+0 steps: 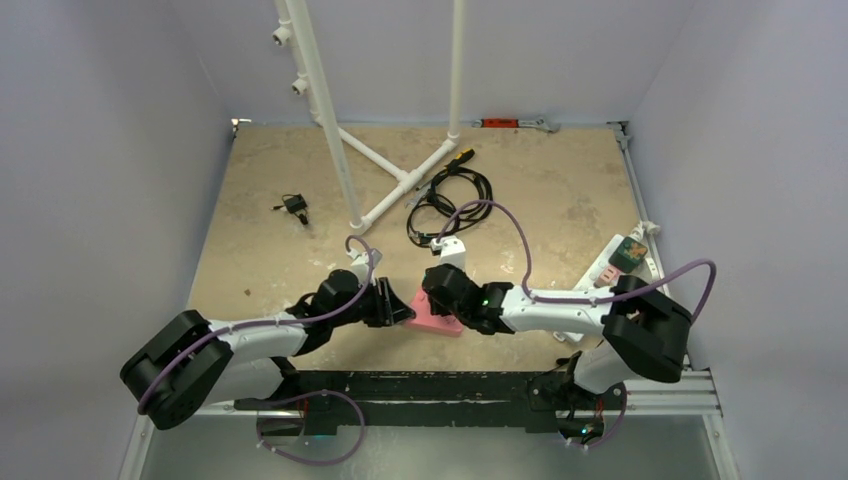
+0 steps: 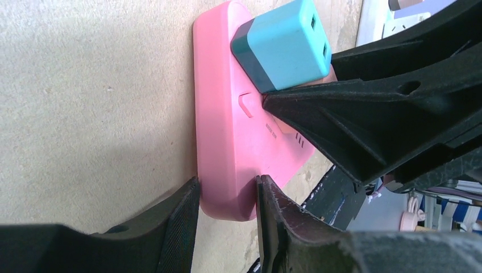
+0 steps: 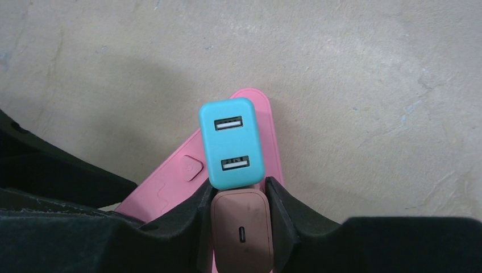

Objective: Pull the plug off the socket
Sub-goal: Remove the plug from the socket.

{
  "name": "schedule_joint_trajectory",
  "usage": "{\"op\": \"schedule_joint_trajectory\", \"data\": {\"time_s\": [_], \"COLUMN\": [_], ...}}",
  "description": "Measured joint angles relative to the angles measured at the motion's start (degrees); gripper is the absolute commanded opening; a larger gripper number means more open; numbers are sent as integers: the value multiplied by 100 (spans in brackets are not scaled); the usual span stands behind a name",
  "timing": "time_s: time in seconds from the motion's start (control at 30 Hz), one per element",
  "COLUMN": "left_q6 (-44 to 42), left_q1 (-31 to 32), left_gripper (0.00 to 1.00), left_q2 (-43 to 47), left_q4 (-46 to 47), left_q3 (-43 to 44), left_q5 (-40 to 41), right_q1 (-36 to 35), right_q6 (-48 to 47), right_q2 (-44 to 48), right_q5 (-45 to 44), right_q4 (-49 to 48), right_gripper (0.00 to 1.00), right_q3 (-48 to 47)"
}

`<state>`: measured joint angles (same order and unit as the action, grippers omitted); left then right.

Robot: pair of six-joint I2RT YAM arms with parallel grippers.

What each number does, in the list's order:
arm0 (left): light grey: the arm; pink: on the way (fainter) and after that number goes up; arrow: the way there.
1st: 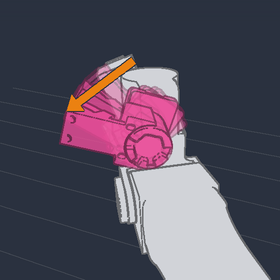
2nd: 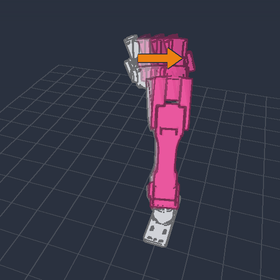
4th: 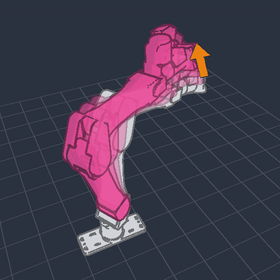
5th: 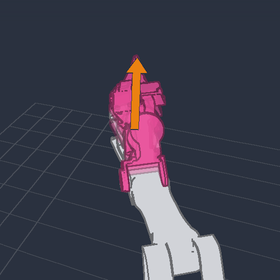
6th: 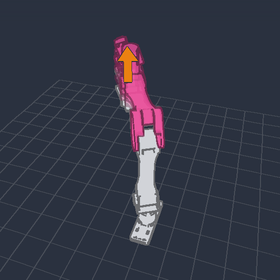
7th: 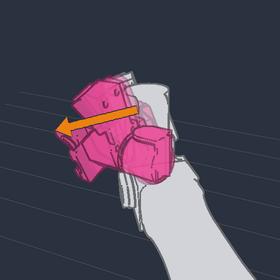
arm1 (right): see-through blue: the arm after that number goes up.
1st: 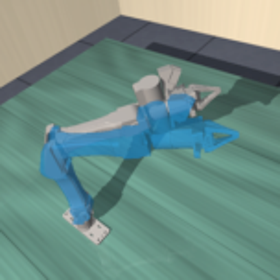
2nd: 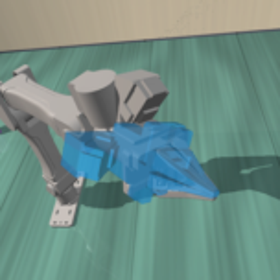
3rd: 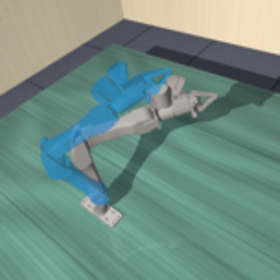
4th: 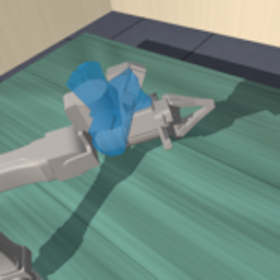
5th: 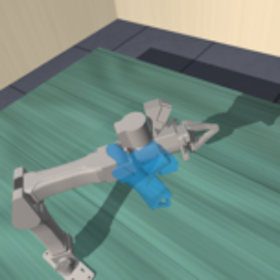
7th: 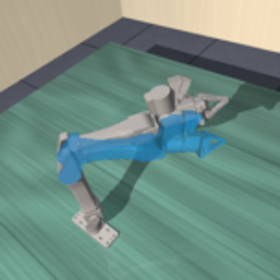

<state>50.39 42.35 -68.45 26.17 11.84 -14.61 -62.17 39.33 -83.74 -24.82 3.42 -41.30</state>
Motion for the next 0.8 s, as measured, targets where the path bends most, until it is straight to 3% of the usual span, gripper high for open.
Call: {"op": "schedule_joint_trajectory", "data": {"time_s": [0.33, 0.6, 0.8], "left_q6": [-42, -44, -44], "left_q1": [-35, -33, -24], "left_gripper": [6, 5, 5], "left_q2": [42, 44, 17], "left_q4": [-9, -9, 9], "left_q3": [0, 0, 2], "left_q5": [160, 188, 177], "right_q1": [-350, -251, 125], "right_q6": [367, 289, 177], "right_q2": [-459, -170, 234], "right_q5": [-863, -448, 352], "right_q4": [654, 293, -275], "right_gripper": [0, 0, 0], "right_q3": [-560, -243, 264]}}
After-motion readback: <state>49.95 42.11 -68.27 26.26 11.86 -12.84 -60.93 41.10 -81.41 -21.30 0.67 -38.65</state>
